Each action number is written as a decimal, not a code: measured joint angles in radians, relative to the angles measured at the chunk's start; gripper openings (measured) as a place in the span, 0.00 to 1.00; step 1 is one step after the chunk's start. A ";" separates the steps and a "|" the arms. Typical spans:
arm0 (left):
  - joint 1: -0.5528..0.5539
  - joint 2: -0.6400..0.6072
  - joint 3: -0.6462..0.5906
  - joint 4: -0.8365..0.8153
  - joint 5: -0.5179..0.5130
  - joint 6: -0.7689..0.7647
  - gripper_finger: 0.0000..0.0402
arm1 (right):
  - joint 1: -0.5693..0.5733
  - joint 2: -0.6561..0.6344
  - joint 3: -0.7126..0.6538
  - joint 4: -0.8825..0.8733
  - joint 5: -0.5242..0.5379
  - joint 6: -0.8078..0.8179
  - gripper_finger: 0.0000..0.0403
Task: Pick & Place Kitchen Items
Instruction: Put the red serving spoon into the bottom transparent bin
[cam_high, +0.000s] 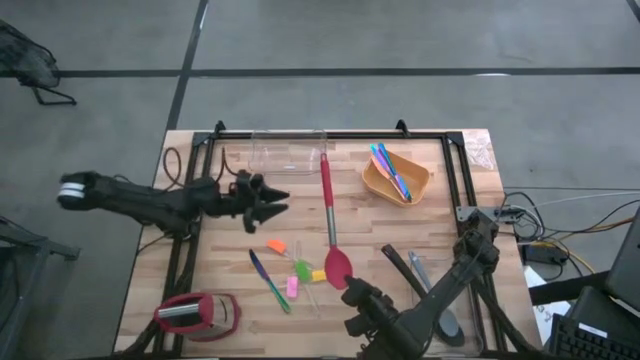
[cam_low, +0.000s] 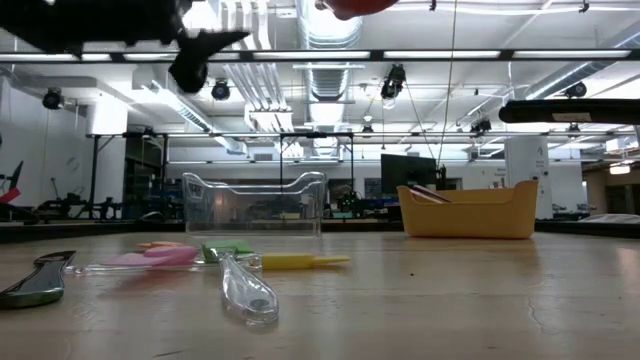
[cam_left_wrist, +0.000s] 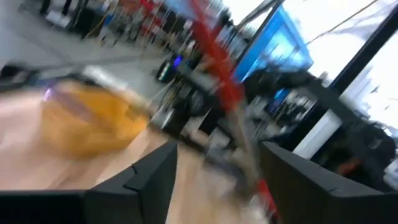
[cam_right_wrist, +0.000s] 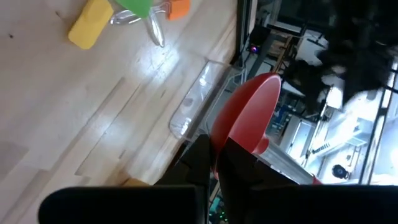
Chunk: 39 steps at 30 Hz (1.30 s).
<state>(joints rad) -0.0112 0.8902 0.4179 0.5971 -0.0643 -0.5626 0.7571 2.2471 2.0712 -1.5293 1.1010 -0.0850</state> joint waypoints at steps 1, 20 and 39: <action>-0.002 0.026 0.027 0.011 0.005 0.001 0.59 | -0.003 0.000 0.000 0.003 -0.001 0.001 0.03; 0.017 0.390 0.397 -0.043 0.005 0.020 0.59 | -0.020 0.000 0.000 0.004 -0.005 0.007 0.03; 0.057 0.420 0.433 -0.101 -0.072 0.007 0.59 | -0.025 -0.001 -0.001 0.027 -0.001 -0.044 0.03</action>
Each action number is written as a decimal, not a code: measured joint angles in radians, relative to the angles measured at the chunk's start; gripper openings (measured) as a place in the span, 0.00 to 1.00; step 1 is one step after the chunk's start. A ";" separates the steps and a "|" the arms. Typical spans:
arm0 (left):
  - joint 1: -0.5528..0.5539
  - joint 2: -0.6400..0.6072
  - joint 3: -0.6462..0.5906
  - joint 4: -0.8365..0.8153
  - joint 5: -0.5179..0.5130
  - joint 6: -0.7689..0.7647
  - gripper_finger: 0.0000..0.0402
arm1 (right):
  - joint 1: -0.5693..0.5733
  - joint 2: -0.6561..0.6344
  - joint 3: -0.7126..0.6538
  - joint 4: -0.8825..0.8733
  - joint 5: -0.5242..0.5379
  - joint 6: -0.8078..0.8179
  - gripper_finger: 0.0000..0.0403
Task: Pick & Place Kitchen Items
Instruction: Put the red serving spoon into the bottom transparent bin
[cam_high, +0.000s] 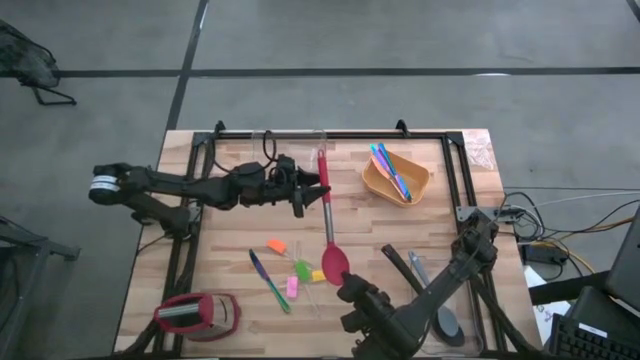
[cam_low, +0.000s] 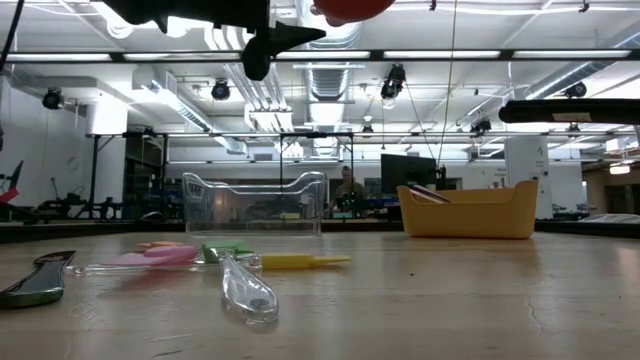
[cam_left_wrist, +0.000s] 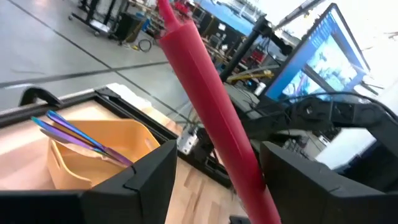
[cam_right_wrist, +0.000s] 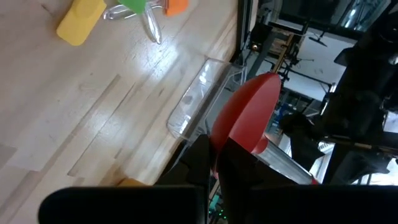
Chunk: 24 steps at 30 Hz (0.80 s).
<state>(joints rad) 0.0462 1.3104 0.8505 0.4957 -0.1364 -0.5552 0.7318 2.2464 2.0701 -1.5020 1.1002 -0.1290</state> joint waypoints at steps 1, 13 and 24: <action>0.000 0.003 0.000 -0.001 0.011 -0.001 0.59 | -0.001 0.000 0.000 0.001 -0.001 -0.001 0.03; 0.001 -0.004 0.003 -0.012 0.036 0.007 0.33 | -0.003 0.000 0.000 0.003 -0.031 0.017 0.03; 0.006 -0.006 0.006 -0.001 0.059 -0.008 0.19 | -0.004 0.000 -0.001 0.015 -0.038 0.021 0.03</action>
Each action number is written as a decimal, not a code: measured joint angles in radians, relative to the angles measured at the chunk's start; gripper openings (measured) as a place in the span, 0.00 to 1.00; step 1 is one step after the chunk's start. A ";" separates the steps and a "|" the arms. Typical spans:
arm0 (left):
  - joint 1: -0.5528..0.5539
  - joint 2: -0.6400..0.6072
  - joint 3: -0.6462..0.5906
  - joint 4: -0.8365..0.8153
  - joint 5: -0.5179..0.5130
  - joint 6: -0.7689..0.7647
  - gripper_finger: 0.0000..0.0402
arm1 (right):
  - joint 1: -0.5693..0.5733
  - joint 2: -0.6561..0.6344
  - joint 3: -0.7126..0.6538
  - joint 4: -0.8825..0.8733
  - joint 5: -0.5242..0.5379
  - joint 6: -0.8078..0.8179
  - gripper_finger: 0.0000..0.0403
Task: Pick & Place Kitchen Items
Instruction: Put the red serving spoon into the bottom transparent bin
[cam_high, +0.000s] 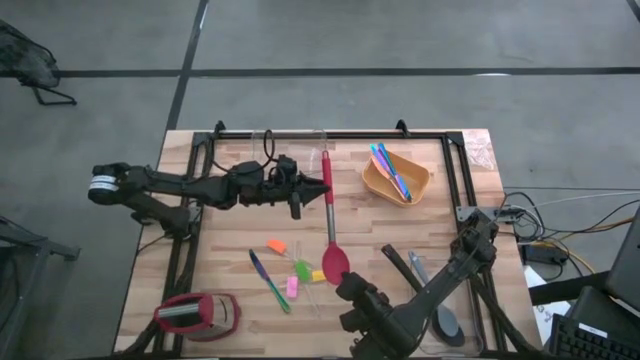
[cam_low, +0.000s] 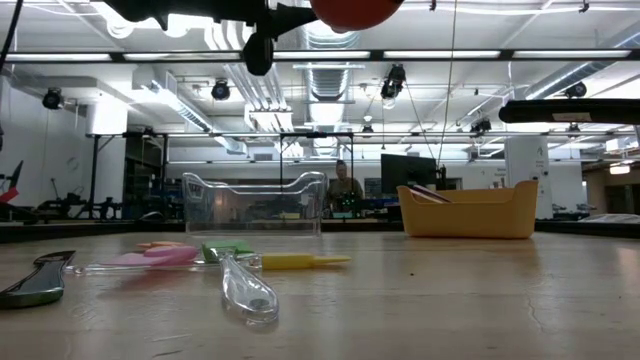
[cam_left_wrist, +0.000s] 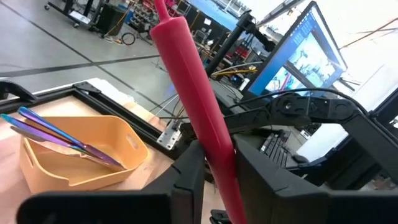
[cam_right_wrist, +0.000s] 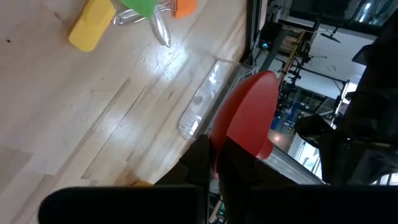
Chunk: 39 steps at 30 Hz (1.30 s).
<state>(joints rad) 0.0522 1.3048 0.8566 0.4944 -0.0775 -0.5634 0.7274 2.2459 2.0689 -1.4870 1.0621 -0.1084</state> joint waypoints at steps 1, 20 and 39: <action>0.001 0.000 0.000 -0.002 0.001 0.004 0.20 | 0.000 0.000 0.000 0.001 0.000 0.001 0.03; 0.007 0.003 -0.003 -0.021 0.009 0.024 0.45 | 0.001 -0.001 -0.001 0.009 0.010 -0.030 0.03; 0.021 0.003 -0.003 0.007 0.040 -0.006 0.24 | -0.002 -0.001 -0.003 0.017 -0.006 -0.045 0.03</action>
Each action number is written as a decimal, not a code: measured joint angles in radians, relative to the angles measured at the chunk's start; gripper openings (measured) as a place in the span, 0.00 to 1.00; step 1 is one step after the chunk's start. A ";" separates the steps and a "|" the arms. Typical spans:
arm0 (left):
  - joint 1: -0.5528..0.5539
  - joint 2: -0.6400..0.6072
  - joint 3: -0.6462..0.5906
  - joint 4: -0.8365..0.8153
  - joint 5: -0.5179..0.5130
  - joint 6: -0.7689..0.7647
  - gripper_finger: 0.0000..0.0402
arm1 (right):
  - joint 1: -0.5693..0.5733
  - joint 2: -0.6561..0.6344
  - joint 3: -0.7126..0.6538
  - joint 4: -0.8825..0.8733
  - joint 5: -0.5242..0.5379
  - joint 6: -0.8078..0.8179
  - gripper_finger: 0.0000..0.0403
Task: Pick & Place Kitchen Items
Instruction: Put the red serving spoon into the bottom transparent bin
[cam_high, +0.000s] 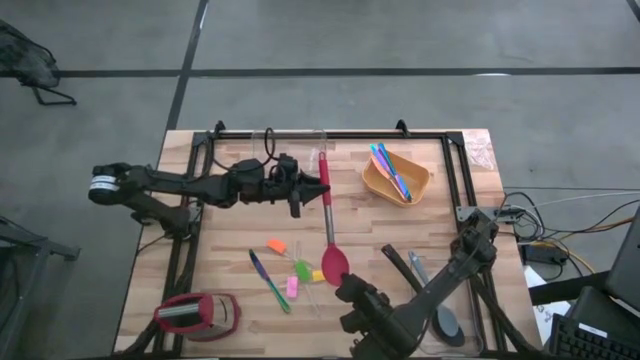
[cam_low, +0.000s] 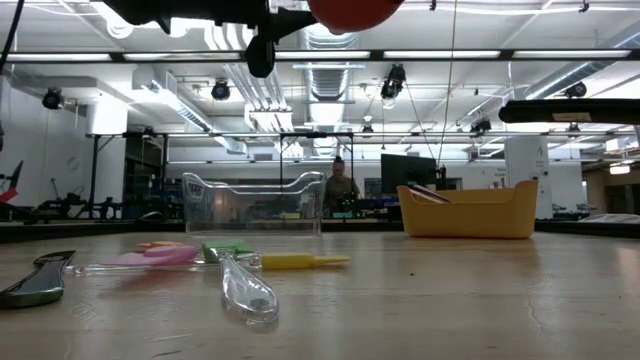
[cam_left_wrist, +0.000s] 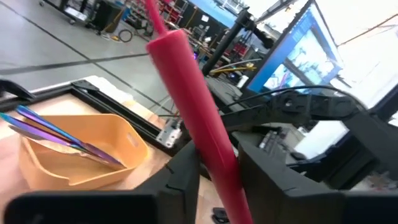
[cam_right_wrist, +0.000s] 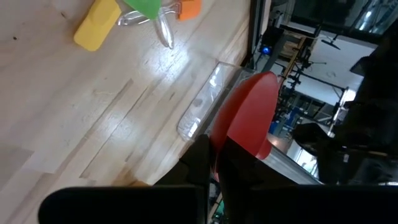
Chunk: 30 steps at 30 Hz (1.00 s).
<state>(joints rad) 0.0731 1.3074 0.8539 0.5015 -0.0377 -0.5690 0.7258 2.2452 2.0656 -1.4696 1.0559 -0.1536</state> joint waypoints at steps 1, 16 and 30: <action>0.000 -0.001 0.000 0.005 0.003 -0.006 0.21 | -0.001 0.000 -0.001 -0.001 -0.002 0.005 0.03; 0.001 -0.002 0.002 0.018 0.011 0.008 0.19 | -0.001 0.000 -0.001 0.004 -0.006 0.066 0.08; 0.003 0.001 -0.010 -0.025 -0.007 0.070 0.16 | 0.072 -0.049 0.009 -0.018 -0.007 0.297 0.39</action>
<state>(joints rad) 0.0761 1.3083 0.8436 0.4767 -0.0445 -0.4994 0.7975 2.1965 2.0750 -1.4873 1.0485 0.1435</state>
